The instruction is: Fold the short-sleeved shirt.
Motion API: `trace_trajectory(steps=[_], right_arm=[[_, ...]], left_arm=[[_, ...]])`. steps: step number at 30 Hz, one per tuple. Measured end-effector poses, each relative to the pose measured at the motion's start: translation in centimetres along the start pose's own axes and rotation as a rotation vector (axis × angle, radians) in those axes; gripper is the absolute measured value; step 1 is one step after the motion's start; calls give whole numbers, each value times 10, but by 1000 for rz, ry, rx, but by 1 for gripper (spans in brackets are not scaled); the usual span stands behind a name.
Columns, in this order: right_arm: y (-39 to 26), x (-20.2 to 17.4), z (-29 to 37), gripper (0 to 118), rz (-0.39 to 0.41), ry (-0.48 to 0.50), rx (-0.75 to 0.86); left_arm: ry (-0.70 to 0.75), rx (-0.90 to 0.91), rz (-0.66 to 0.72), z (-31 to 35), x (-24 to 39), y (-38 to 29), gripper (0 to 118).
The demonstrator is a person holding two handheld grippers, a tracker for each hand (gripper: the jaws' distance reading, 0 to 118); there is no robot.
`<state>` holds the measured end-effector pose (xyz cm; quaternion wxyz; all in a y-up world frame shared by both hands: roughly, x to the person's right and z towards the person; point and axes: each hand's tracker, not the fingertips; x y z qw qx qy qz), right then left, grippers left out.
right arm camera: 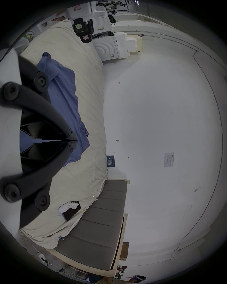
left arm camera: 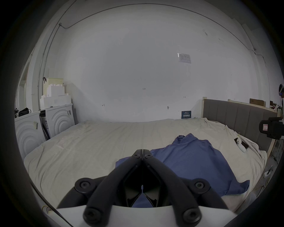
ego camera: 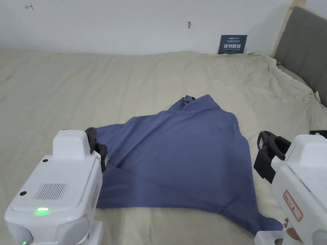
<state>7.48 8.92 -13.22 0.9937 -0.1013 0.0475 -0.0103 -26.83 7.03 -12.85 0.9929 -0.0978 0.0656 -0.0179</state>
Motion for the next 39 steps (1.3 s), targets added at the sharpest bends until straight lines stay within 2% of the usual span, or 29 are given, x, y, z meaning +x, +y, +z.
trace_trajectory(steps=[10,18,19,20,21,22,23,24,28,33,39], right_arm=[[8,6,-25,0,13,14,-41],[33,9,-94,3,57,46,-94],[39,5,-104,13,55,52,-108],[45,6,-118,35,44,61,-138],[49,8,-134,74,43,75,-176],[53,9,-150,101,37,83,-199],[56,6,-163,115,38,75,-221],[59,5,-179,118,53,65,-246],[65,7,-244,118,89,19,-315],[58,16,-351,118,130,-36,-521],[29,31,-462,118,99,-107,-735]], left_arm=[[31,-19,30,-5,-6,2,0],[30,-22,53,-17,-7,8,0],[30,-24,50,-20,-6,8,0],[28,-24,48,-23,-7,8,0],[27,-26,49,-27,-6,9,0],[26,-31,52,-31,-6,9,0],[25,-35,56,-34,-6,10,0],[25,-36,59,-39,-6,9,0],[25,-44,68,-60,-5,11,0],[28,-52,80,-90,-2,10,0],[34,-80,78,-134,4,2,0]])
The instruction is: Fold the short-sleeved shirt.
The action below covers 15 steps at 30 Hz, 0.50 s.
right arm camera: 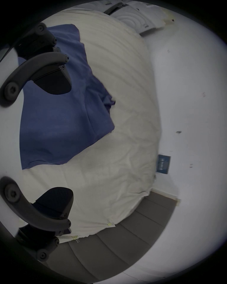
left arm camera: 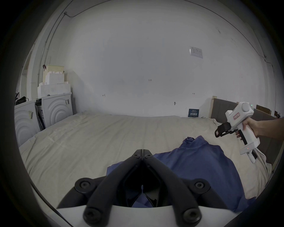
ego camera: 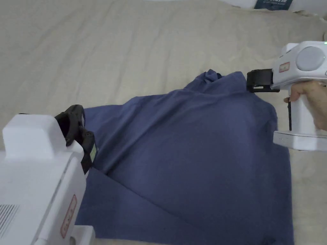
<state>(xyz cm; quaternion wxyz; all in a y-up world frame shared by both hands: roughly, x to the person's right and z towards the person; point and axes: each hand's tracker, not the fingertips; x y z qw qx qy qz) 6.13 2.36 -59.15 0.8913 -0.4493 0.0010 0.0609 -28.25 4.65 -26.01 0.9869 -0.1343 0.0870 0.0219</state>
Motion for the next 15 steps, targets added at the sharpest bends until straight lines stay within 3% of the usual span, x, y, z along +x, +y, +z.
trace_trajectory(steps=[5,11,15], right_arm=[[22,-3,-64,117,-3,-32,-107],[25,-4,-111,101,-96,11,-174],[18,-3,-119,55,-186,66,-170]], left_arm=[[8,-23,11,-35,1,-10,0],[32,-71,-6,-65,-2,-28,0],[27,-131,37,-80,-11,-35,0]])
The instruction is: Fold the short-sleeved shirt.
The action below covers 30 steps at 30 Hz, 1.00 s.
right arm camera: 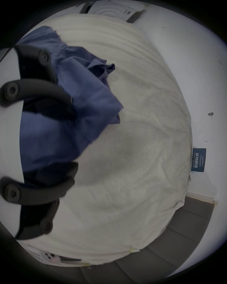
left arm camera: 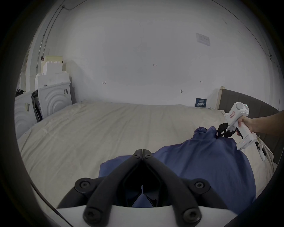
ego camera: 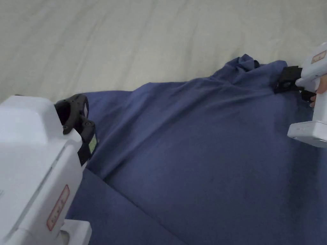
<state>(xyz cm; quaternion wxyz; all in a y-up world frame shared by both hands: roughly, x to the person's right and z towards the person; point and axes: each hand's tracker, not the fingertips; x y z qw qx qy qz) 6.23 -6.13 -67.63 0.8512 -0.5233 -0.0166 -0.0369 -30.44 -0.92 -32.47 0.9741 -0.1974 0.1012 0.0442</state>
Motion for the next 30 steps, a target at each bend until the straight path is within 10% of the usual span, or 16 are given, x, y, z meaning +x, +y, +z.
trace_trajectory(steps=[2,3,5,9,11,30], right_arm=[[-3,-2,1,35,1,-12,20],[-3,-5,3,2,34,-26,39],[-5,-7,9,3,48,-28,40],[-5,-4,29,3,70,-19,70],[-6,-4,43,3,66,6,91],[-10,-13,93,3,122,1,149]], left_arm=[[-3,-52,35,-11,-4,0,0],[-19,-81,48,-18,-6,2,0],[-40,-103,73,-28,-12,9,14],[-45,-196,208,-60,-36,38,101],[-11,-212,191,-74,-44,53,114],[145,-790,-11,-195,-83,59,101]])
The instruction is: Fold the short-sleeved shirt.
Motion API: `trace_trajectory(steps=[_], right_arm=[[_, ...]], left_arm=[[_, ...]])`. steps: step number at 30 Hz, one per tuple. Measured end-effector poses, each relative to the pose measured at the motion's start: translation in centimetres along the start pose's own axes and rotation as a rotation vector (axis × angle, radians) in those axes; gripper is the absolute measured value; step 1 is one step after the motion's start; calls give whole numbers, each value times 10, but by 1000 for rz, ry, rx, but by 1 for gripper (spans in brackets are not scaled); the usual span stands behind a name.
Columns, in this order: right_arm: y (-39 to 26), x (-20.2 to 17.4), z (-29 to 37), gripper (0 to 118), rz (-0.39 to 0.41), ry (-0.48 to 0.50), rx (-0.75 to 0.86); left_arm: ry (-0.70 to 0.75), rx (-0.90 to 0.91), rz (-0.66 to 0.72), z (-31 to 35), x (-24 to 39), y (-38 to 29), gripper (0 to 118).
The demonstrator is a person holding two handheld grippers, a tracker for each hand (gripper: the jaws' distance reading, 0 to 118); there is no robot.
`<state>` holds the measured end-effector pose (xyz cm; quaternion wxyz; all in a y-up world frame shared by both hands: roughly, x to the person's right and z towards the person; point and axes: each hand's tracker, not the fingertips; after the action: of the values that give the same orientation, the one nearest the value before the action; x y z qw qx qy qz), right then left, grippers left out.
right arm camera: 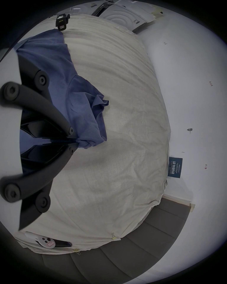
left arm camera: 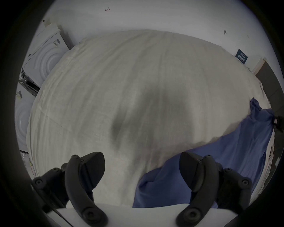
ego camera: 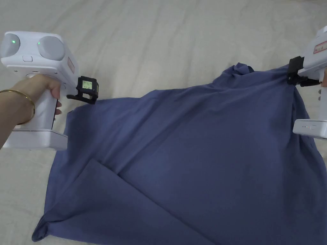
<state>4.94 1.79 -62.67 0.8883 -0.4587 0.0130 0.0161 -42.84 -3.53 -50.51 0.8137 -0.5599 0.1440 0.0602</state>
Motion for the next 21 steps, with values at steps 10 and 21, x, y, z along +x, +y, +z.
trace_trajectory(steps=[10,21], right_arm=[[3,0,-1,3,36,-12,4],[3,15,73,3,18,5,54]], left_arm=[[-40,-42,-37,-8,16,-7,0],[-47,221,25,82,2,-10,0]])
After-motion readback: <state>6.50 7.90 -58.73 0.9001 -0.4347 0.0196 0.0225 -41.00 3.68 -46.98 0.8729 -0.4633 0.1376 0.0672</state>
